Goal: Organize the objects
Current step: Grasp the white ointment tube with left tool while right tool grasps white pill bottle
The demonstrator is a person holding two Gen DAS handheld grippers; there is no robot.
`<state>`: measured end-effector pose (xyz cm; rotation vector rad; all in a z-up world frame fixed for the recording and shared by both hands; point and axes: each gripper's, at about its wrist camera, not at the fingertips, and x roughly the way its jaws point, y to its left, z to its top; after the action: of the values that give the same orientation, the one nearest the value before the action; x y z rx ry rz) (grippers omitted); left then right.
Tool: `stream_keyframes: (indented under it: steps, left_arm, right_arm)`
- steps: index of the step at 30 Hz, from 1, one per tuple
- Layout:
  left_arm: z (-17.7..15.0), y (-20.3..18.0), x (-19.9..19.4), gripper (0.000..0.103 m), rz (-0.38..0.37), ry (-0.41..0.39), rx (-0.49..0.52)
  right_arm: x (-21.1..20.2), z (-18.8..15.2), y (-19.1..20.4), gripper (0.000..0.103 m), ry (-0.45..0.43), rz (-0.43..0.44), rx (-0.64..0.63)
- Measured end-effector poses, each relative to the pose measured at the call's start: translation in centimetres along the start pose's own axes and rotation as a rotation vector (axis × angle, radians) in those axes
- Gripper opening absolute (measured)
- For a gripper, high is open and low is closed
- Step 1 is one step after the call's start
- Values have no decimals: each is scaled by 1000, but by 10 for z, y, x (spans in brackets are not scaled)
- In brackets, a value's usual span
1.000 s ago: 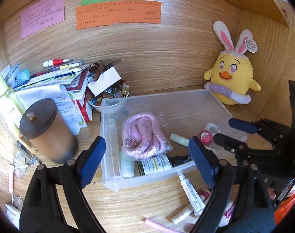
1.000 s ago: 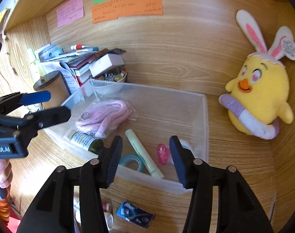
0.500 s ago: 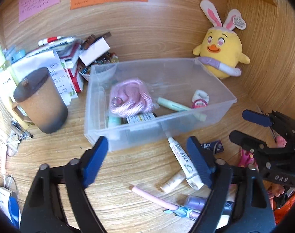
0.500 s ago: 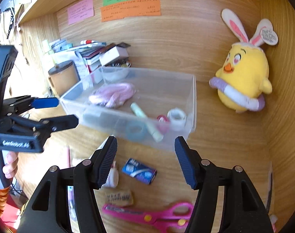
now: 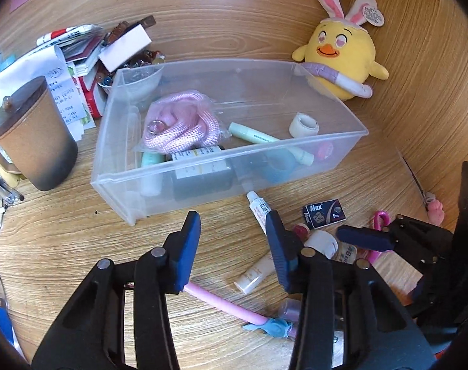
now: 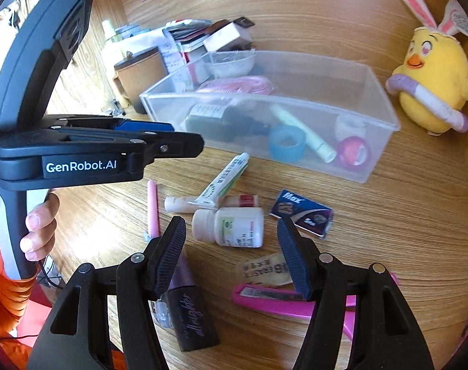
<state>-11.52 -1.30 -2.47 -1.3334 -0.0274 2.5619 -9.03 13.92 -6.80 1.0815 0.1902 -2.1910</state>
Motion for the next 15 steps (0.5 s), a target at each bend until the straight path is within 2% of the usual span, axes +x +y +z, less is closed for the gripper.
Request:
stream_keyframes:
  steps: [2,5,15]
  left_arm:
    - [1,-4,5,44,-10,18,12]
    - [3,-9,14,44,-25,49,26]
    - [7,-20,45,44,-64,123,24]
  right_arm:
    - [5,0,1,58,19,11,7]
    - [7,0,-1,48,25,17,20]
    - [-17,-6,-8,47,-17,-31,27]
